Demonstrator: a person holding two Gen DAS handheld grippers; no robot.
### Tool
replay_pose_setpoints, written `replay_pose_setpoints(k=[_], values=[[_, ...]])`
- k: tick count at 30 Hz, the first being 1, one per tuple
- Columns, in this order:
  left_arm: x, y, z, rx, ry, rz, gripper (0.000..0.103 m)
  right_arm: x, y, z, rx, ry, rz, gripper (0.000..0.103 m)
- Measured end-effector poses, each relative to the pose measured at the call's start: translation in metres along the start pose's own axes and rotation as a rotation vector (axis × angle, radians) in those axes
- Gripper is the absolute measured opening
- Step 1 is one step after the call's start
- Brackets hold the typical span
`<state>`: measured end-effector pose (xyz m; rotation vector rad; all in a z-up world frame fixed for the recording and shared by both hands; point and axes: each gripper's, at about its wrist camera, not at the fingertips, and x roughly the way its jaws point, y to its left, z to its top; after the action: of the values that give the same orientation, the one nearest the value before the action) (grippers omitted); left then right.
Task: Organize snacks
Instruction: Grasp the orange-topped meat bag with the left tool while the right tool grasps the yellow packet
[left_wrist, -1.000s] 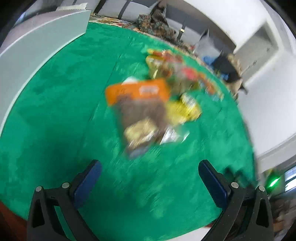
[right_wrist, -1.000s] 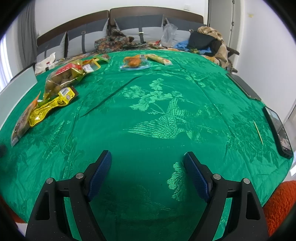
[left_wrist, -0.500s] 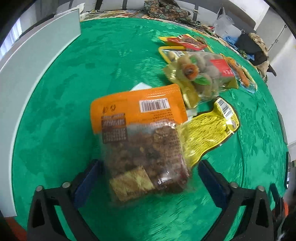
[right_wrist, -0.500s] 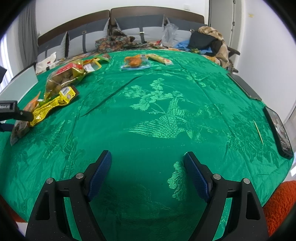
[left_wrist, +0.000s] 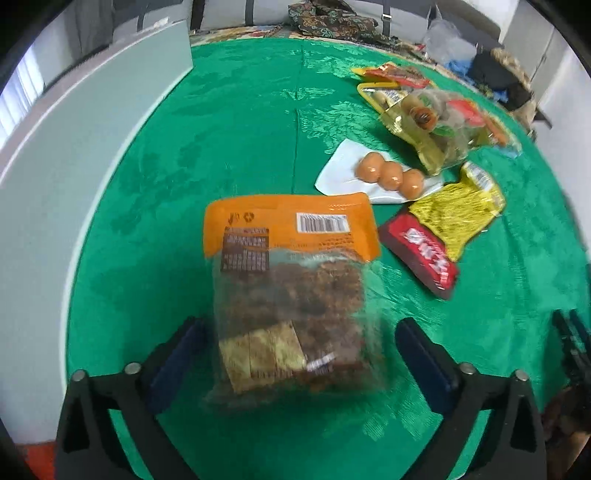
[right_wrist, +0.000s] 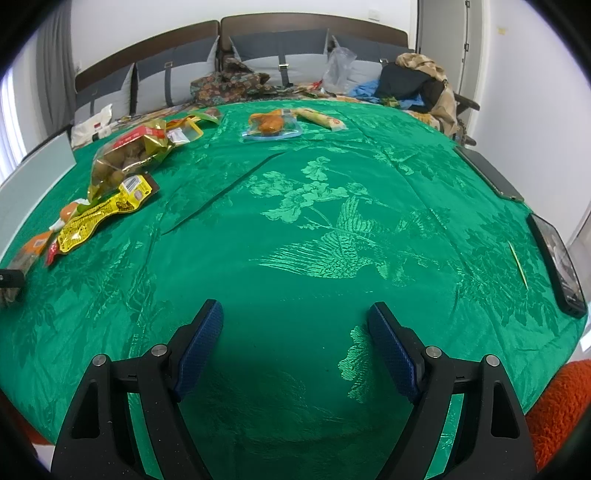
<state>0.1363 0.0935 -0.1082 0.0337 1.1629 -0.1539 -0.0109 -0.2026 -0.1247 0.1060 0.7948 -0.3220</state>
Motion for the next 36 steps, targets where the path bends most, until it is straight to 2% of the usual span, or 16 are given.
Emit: replay_pose_setpoints(k=[2,9,14,15,16,18,26,28,30,33,36], values=[[0.003,-0.004,0.002,0.024,-0.017,0.04,0.103,0.0,0.0,0.0,0.0,-0.003,0.0,0.084],[0.006,0.001,0.002,0.021,-0.081,0.04,0.103,0.0,0.001,0.0,-0.001,-0.012,0.0,0.084],[0.005,0.003,0.004,0.011,-0.059,0.043,0.103,-0.001,0.0,-0.002,-0.002,-0.018,0.001,0.084],[0.003,0.004,0.004,0.007,-0.061,0.043,0.097,-0.001,0.0,-0.002,-0.002,-0.019,0.001,0.084],[0.0,0.004,0.002,0.008,-0.076,0.045,0.084,-0.001,0.0,-0.002,-0.002,-0.018,0.001,0.084],[-0.006,0.005,0.002,0.009,-0.104,0.049,0.07,-0.001,0.0,-0.003,-0.002,-0.02,0.001,0.084],[-0.014,0.02,-0.011,-0.042,-0.135,0.002,0.067,-0.002,0.0,-0.002,-0.002,-0.021,0.003,0.084],[-0.014,0.022,-0.012,-0.051,-0.136,-0.001,0.067,-0.002,-0.001,0.0,-0.005,0.007,0.014,0.084],[-0.016,0.025,-0.015,-0.06,-0.145,-0.011,0.067,-0.004,-0.002,0.012,0.017,0.098,0.068,0.084],[-0.016,0.026,-0.019,-0.06,-0.161,-0.016,0.067,-0.014,0.002,0.032,0.15,0.121,0.228,0.083],[-0.016,0.025,-0.021,-0.05,-0.172,-0.013,0.068,-0.003,0.049,0.07,0.151,0.202,0.347,0.083]])
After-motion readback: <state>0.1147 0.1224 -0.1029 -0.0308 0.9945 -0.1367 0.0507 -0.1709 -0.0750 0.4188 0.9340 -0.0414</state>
